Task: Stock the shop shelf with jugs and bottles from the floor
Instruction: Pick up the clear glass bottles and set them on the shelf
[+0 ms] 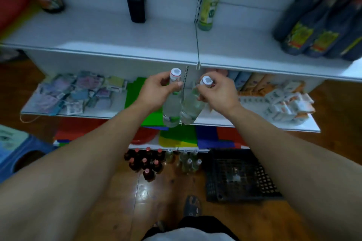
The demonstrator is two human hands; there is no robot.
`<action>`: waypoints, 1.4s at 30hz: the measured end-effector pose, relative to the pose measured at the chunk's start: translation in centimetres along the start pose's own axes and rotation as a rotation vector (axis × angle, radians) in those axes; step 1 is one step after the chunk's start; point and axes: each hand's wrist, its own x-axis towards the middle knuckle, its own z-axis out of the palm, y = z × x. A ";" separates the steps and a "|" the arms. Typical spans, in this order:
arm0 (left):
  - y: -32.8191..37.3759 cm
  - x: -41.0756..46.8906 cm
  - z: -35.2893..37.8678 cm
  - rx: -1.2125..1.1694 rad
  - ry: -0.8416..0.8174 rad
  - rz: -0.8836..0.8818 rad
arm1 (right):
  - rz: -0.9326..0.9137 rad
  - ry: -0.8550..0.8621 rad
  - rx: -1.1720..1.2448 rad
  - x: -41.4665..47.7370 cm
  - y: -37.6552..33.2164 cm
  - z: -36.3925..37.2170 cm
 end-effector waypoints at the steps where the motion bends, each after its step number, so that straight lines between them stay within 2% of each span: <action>1: 1.2 0.4 -0.2 -0.008 -0.009 0.018 | -0.013 0.008 0.005 0.4 -1.0 -0.8; 8: 8.9 3.9 -0.5 -0.029 0.032 0.130 | -0.081 0.126 -0.001 4.4 -5.9 -6.6; 11: 12.3 6.3 0.0 -0.062 0.034 0.148 | -0.095 0.110 0.050 7.2 -7.3 -9.2; 19: 16.8 14.0 3.3 -0.038 0.062 0.175 | -0.115 0.150 0.091 16.1 -7.6 -14.4; 27: 17.4 21.8 7.7 -0.051 0.174 0.136 | -0.103 0.118 0.071 24.3 -4.9 -17.1; 31: 17.0 24.7 9.2 -0.069 0.170 0.097 | -0.086 0.095 0.034 26.6 -3.5 -17.0; 37: 15.2 27.6 10.6 -0.100 0.135 0.098 | -0.031 0.115 0.129 28.7 -1.7 -16.8; 42: 13.1 28.2 10.4 0.032 0.070 0.197 | 0.123 -0.091 0.101 27.6 0.5 -15.5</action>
